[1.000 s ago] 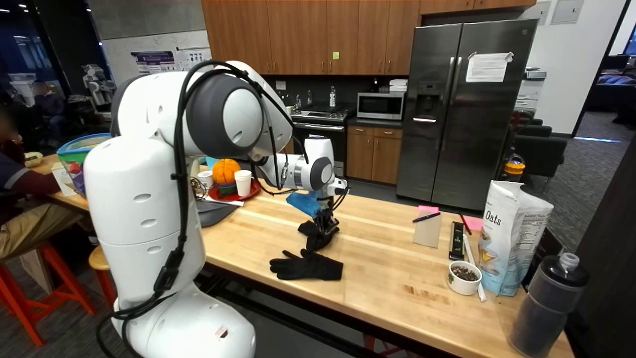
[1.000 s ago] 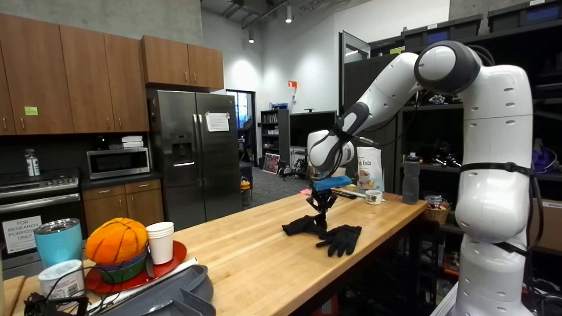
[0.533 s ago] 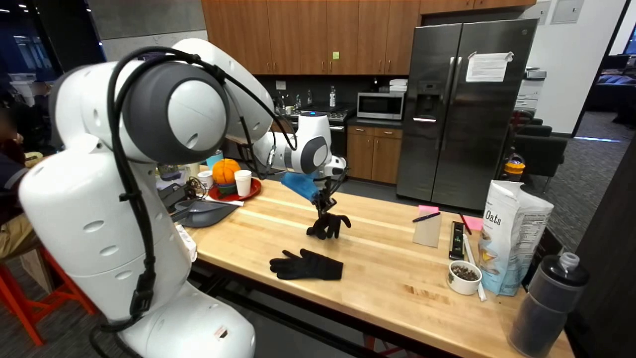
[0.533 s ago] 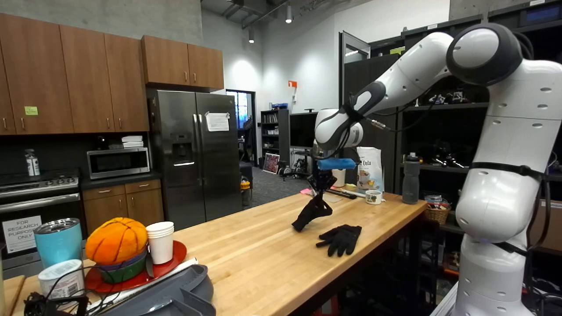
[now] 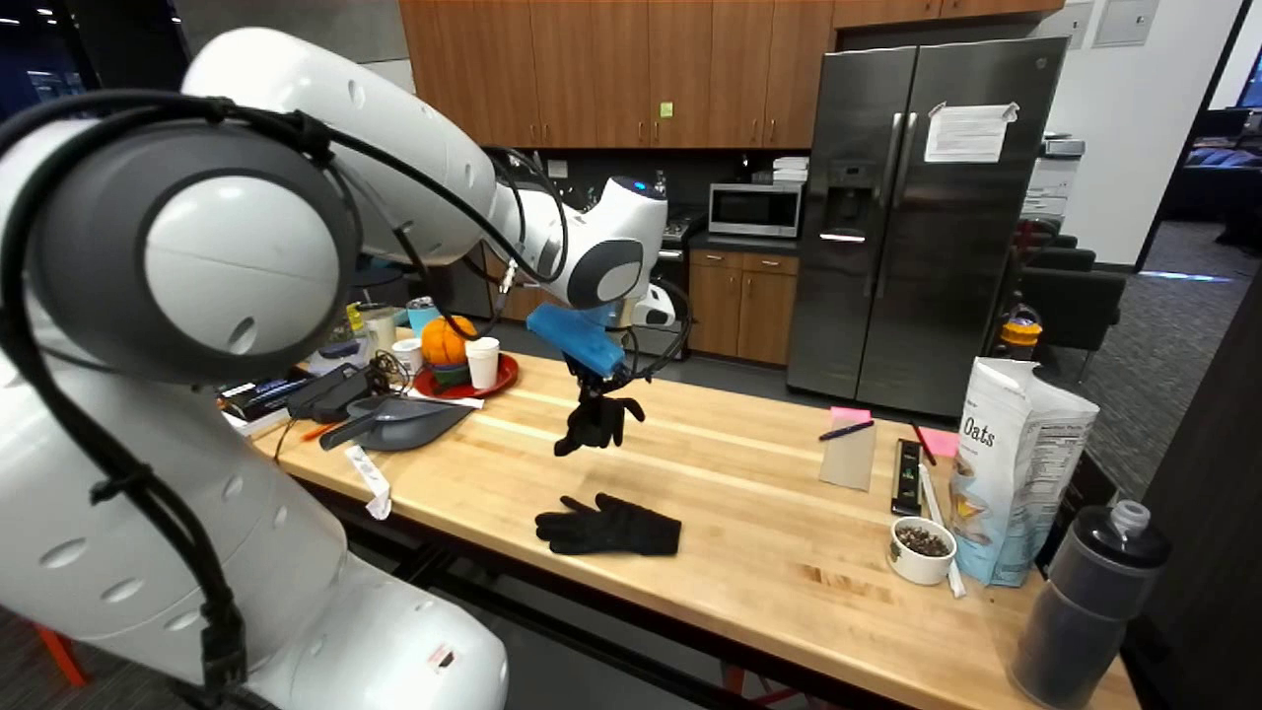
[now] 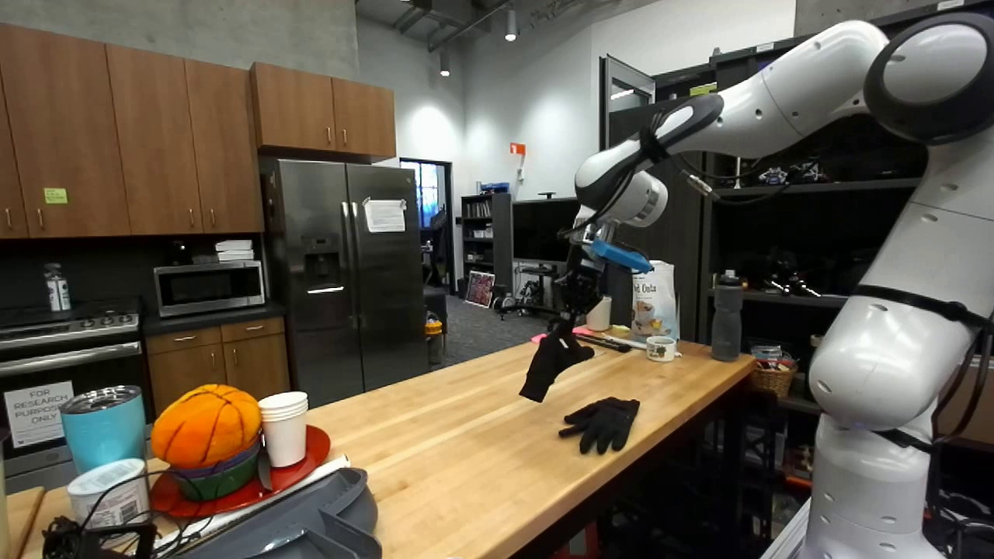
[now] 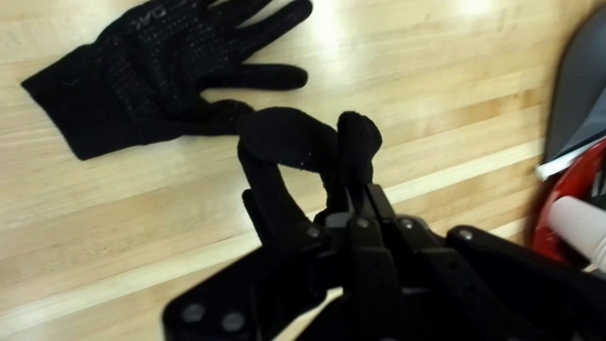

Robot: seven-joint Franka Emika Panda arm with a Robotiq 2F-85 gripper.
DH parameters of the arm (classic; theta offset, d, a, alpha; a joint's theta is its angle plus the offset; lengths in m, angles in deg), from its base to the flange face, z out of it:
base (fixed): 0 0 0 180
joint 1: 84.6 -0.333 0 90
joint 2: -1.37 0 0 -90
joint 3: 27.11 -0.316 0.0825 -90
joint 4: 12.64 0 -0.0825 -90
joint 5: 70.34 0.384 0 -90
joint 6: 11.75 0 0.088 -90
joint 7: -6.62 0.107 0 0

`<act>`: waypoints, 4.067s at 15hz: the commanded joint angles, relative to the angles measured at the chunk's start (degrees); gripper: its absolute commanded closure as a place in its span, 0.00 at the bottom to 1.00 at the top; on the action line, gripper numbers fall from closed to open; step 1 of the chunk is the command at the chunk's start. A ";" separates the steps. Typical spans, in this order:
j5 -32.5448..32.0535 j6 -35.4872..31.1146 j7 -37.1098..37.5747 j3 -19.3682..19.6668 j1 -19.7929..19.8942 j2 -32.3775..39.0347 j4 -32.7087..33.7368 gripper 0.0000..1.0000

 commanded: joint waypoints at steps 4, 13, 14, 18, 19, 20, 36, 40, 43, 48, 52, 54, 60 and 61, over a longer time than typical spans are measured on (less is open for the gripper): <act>11.93 20.48 -14.08 7.19 -0.94 -4.37 1.77 0.99; 28.49 37.87 -14.61 11.97 6.28 4.04 4.97 0.99; 29.78 37.45 -13.96 11.74 7.34 4.77 4.91 0.99; 33.99 35.95 -9.76 11.17 10.28 8.50 5.40 0.99; 34.85 35.66 -8.59 11.08 10.72 9.53 5.62 0.99; 35.67 35.26 -7.40 10.97 11.11 10.34 5.69 0.99; 44.20 33.56 8.66 12.10 14.91 28.44 10.29 0.99; 45.05 33.20 11.59 12.26 15.33 30.39 11.13 0.99; 46.06 33.97 13.20 12.47 15.78 31.51 11.69 0.99; 49.39 35.81 14.82 13.65 17.60 32.15 12.03 0.99; 52.72 37.60 15.95 14.85 19.33 32.63 12.19 0.99; 53.65 37.42 16.43 15.22 19.64 32.49 12.03 0.99; 59.24 43.78 12.17 14.96 20.47 32.44 12.54 0.99; 58.60 46.43 10.61 14.79 20.35 32.40 13.20 0.99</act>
